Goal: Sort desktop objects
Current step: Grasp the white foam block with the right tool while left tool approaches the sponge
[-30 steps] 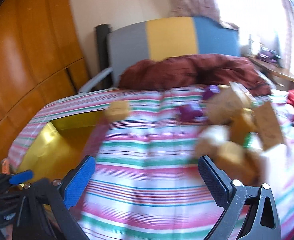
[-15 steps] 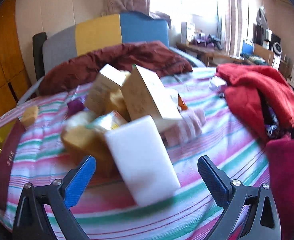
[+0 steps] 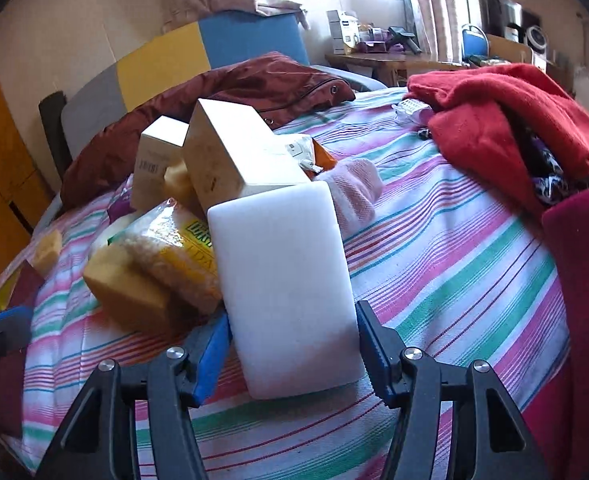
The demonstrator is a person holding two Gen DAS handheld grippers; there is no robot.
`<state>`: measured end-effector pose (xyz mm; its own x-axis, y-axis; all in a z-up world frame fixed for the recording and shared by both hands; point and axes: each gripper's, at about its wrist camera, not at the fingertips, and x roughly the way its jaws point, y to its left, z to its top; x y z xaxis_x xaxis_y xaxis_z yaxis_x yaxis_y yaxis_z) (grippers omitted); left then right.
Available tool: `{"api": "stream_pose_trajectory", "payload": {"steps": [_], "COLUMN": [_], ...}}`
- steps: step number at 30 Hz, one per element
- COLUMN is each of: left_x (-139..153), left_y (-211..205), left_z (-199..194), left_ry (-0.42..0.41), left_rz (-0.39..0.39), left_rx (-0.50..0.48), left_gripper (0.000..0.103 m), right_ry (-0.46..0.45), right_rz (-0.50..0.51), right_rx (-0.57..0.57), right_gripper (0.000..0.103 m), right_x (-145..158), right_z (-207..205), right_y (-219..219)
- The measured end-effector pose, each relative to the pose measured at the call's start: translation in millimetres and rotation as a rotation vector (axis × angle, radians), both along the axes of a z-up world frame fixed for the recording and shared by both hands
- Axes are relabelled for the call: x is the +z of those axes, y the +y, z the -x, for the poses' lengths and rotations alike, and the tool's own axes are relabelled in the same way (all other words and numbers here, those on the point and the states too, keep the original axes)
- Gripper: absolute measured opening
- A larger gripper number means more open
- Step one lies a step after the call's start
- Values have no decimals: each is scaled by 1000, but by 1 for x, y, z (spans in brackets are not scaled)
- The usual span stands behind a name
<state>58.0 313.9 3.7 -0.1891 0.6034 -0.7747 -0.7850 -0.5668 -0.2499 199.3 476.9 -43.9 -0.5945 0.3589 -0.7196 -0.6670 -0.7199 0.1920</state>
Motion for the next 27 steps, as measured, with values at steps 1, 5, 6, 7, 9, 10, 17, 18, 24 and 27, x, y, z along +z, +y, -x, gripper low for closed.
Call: {"api": "stream_pose_trajectory", "payload": {"steps": [1, 5, 6, 7, 9, 10, 17, 18, 24, 27], "left_x": [-1, -10, -12, -14, -14, -11, -3, -1, 13, 4], "left_y": [8, 43, 49, 52, 50, 45, 18, 18, 56, 79], "left_z": [2, 8, 10, 11, 9, 5, -22, -21, -15, -13], "left_ry": [-4, -5, -29, -50, -91, -113, -239, -197, 114, 182], "left_rz": [6, 23, 11, 4, -39, -77, -146, -135, -24, 50], "left_rx": [-18, -77, -98, -109, -137, -165, -257, -235, -279, -382], "left_gripper": [61, 61, 61, 61, 61, 61, 63, 63, 74, 74], "right_ry": [-3, -1, 3, 7, 17, 19, 28, 28, 9, 13], "right_rz": [-3, -4, 1, 6, 21, 24, 54, 55, 68, 77], "right_rx": [3, 5, 4, 2, 3, 4, 5, 5, -13, -11], "right_gripper": [61, 62, 63, 63, 63, 63, 66, 66, 65, 65], "right_x": [-1, -1, -1, -2, -2, -2, -7, -7, -10, -10], "right_z": [1, 1, 0, -1, -3, -4, -5, -5, -9, -10], "right_y": [-1, -3, -2, -2, 0, 0, 3, 2, 5, 6]}}
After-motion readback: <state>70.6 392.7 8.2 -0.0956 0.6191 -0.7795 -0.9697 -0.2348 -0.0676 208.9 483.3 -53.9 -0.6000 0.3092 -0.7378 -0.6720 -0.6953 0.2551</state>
